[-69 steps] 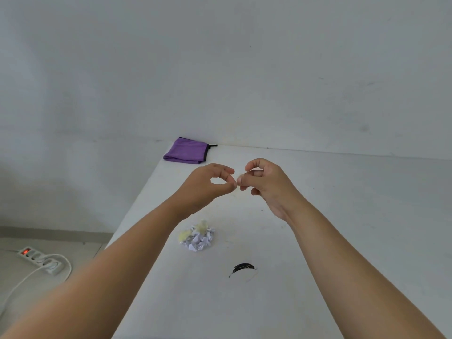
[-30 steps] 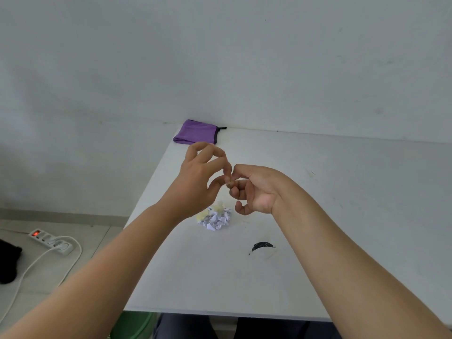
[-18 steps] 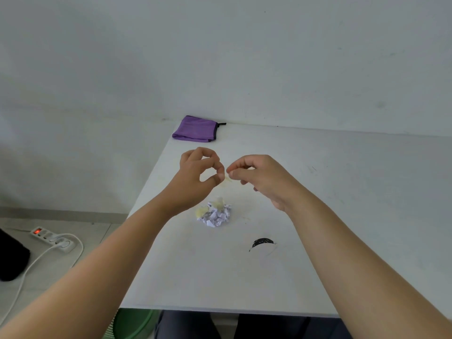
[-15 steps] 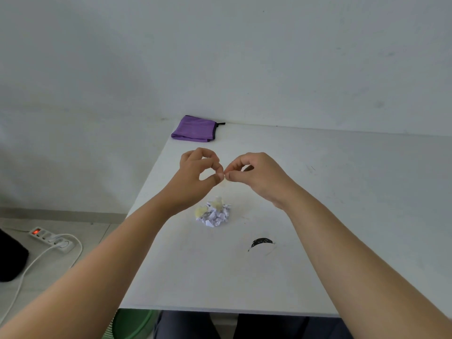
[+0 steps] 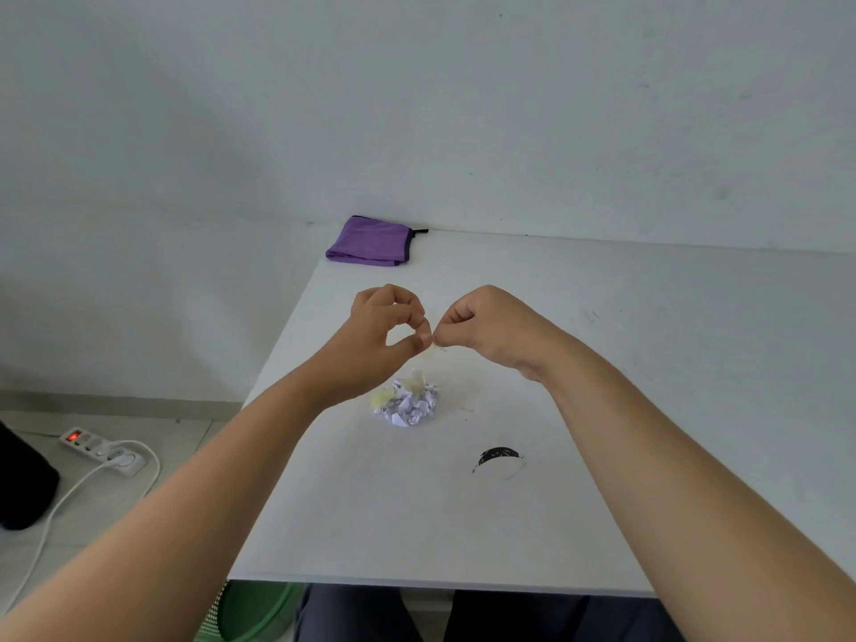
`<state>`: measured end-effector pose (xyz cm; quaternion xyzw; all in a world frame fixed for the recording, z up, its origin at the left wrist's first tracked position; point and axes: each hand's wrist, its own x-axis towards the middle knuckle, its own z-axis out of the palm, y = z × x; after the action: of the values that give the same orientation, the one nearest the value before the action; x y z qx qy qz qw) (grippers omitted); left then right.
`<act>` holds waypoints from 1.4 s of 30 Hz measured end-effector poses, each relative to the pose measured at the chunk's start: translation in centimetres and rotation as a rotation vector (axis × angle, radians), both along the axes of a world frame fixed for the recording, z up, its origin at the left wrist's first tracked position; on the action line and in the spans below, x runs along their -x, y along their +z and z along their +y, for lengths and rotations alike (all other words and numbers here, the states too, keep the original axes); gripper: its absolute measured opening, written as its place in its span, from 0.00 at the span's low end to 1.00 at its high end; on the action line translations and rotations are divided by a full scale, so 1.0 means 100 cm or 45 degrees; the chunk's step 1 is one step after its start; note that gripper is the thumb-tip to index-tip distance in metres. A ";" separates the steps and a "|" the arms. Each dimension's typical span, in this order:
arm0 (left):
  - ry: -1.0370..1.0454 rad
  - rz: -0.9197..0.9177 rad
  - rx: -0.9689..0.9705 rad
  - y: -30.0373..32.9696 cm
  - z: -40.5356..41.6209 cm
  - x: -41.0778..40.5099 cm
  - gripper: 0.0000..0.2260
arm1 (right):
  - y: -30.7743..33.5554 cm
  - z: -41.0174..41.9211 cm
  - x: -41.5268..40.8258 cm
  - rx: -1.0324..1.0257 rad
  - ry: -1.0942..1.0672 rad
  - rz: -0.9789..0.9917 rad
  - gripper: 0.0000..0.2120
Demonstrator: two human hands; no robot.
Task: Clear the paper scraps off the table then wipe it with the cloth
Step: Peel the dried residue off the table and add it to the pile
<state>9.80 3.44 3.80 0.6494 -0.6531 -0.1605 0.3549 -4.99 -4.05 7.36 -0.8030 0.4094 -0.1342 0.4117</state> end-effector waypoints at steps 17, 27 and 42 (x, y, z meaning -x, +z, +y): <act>0.123 -0.042 0.129 0.003 0.006 -0.003 0.01 | 0.001 0.001 0.006 -0.250 -0.049 -0.139 0.06; 0.158 -0.087 0.033 -0.013 0.012 -0.005 0.02 | -0.022 0.016 0.000 -0.200 -0.081 -0.265 0.03; 0.274 -0.253 -0.106 -0.070 0.030 -0.049 0.12 | -0.057 0.001 -0.021 0.117 0.035 -0.141 0.05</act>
<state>14.66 6.44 -3.22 0.7426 -0.6042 -0.0834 0.2766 -2.91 -3.94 1.64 -0.8180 0.3685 -0.1915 0.3981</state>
